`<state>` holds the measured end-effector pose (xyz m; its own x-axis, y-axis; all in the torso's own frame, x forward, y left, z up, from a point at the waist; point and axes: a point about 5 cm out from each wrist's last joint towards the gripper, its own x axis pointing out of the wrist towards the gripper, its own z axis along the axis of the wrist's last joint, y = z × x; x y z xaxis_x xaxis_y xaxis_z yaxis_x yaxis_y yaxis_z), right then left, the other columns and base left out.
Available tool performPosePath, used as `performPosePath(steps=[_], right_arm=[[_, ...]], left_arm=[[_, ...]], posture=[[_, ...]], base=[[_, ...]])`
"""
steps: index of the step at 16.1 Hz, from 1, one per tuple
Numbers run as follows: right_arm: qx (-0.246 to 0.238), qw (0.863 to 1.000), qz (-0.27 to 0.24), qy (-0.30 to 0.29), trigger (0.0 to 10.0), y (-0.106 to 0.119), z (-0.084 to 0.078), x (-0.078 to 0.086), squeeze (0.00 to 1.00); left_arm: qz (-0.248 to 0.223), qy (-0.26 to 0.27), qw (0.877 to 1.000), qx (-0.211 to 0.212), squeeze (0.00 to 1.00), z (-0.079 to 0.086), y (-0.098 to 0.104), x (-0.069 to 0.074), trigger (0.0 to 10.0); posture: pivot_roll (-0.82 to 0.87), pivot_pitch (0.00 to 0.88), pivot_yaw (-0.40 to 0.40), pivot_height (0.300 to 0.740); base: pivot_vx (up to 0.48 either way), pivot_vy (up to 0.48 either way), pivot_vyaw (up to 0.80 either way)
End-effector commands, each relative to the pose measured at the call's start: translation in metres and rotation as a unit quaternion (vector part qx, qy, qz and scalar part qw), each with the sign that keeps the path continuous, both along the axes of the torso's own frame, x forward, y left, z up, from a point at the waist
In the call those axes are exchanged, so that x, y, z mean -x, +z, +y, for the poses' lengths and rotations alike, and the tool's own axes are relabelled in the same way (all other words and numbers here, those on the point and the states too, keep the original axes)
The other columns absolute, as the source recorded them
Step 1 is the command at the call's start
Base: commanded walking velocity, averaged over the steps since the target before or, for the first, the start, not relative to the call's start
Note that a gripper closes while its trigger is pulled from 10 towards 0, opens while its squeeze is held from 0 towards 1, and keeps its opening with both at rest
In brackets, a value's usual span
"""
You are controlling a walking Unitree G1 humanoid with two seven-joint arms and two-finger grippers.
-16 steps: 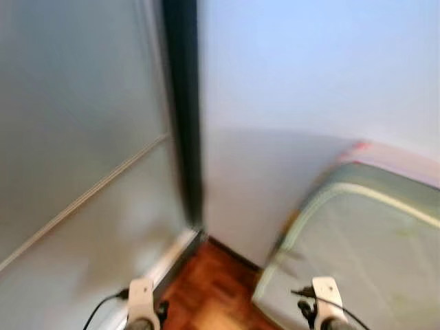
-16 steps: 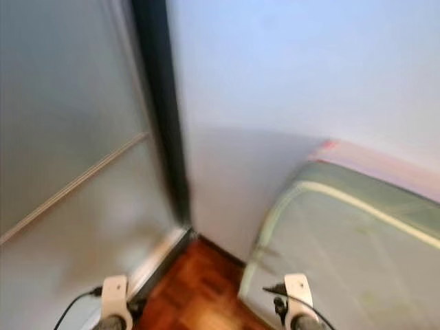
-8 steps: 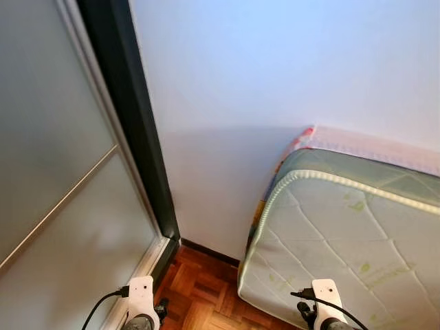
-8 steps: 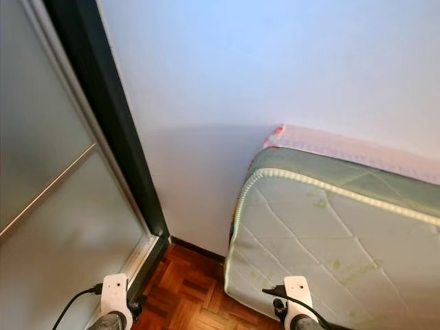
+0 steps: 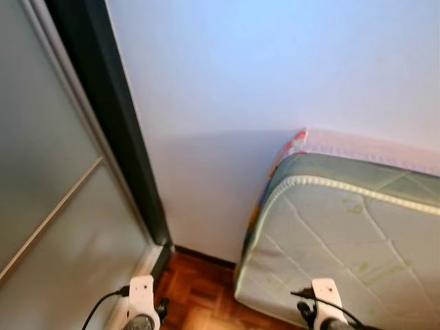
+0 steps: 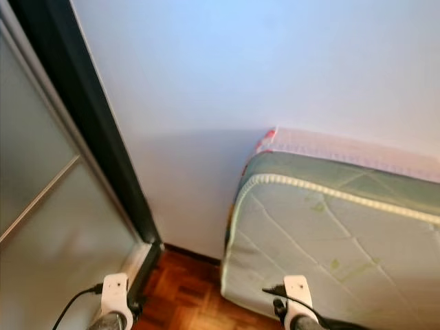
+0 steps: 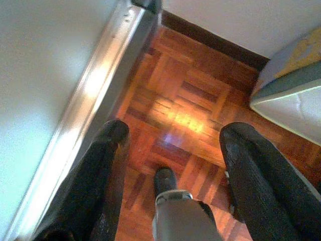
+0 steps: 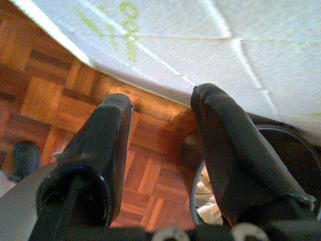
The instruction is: Clean up the room
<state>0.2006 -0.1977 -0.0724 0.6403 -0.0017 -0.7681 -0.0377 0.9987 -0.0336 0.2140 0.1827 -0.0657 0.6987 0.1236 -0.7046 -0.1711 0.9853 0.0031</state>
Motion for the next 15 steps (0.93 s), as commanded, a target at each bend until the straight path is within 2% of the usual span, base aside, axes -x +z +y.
performPosePath(steps=[1, 15], right_arm=[[-0.092, 0.994, 0.006, -0.067, 10.0, 0.0042, 0.0079, -0.0118, 0.00], [-0.094, 0.993, 0.007, -0.067, 10.0, 0.0043, 0.0085, -0.0120, 0.00]], left_arm=[[0.091, 0.024, 0.995, -0.020, 0.00, 0.0799, -0.0165, 0.0701, 10.0], [0.090, 0.025, 0.995, -0.019, 0.00, 0.0803, -0.0162, 0.0698, 10.0]], posture=[[-0.08, 0.000, -0.032, 0.740], [-0.08, 0.000, -0.028, 0.740]], base=[[0.000, 0.000, -0.79], [0.000, 0.000, -0.78]])
